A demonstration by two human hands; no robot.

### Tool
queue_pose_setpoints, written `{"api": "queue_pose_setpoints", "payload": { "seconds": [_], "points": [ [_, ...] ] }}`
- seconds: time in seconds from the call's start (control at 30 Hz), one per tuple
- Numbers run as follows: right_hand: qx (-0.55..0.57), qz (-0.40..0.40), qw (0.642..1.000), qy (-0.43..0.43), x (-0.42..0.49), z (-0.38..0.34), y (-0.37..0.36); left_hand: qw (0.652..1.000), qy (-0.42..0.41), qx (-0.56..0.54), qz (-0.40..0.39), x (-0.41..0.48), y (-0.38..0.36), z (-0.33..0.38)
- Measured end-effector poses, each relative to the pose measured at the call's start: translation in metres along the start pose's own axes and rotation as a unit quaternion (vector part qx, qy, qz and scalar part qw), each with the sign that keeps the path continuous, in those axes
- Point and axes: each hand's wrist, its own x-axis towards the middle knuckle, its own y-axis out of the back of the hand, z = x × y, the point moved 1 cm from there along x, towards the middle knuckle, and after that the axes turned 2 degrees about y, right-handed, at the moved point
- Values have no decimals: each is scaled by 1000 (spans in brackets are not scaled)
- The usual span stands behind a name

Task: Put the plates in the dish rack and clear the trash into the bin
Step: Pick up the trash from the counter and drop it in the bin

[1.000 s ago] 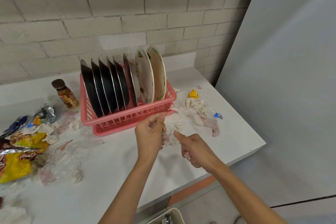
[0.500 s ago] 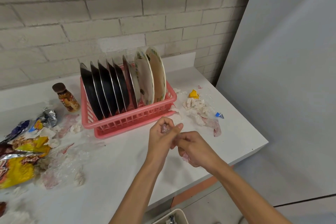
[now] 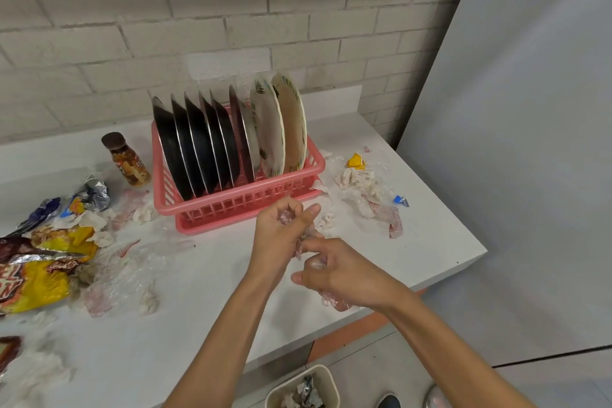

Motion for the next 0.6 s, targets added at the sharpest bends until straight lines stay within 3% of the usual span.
{"api": "queue_pose_setpoints", "payload": {
  "seconds": [0.07,0.23,0.47,0.6],
  "points": [
    [-14,-31,999,-5,-1,-1,0,1000,-3,-4,4,1,4,4],
    [8,-20,999,-48,-3,-10,18,995,-30,24,88,0,27,7],
    [4,97,995,-31,10,-9,22,996,-4,26,88,-16,28,-4],
    [10,119,993,-15,12,-6,16,996,15,25,85,-21,24,-9]
  ]
}}
